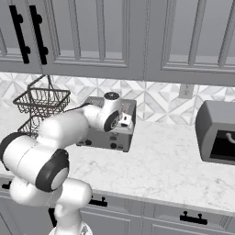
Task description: Start the toaster. Once the lever pops up, take the bread to the plate on the dining counter.
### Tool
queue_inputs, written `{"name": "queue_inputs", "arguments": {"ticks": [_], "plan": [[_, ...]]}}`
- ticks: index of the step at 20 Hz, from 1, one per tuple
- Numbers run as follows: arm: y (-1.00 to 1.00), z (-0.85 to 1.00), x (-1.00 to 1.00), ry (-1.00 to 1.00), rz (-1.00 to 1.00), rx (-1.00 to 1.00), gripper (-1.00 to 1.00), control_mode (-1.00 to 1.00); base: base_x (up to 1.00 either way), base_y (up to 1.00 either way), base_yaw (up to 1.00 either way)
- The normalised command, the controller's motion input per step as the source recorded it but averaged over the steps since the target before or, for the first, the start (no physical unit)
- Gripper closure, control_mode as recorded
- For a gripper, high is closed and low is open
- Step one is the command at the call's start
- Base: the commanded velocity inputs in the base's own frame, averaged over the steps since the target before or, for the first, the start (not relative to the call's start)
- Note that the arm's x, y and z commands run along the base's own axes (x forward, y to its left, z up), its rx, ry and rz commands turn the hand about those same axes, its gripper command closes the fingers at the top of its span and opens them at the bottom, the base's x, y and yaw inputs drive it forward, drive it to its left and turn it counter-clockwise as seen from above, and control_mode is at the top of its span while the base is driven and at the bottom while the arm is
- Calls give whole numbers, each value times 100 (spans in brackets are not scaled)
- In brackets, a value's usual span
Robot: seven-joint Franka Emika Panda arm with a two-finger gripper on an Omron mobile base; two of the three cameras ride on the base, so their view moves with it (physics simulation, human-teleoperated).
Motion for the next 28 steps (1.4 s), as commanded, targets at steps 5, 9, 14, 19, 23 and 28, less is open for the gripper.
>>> {"name": "queue_inputs", "arguments": {"ticks": [5,9,14,19,23,28], "plan": [[44,57,-37,0,0,-18,100,-100,0,0,0],[66,35,-46,-2,-6,-26,100,-100,0,0,0],[81,5,-42,-8,-1,-24,100,-100,0,0,0],[73,0,-14,-6,0,-21,-100,-100,0,0,0],[10,0,0,0,0,-1,-100,-100,0,0,0],[0,0,0,0,0,0,-100,-100,0,0,0]]}}
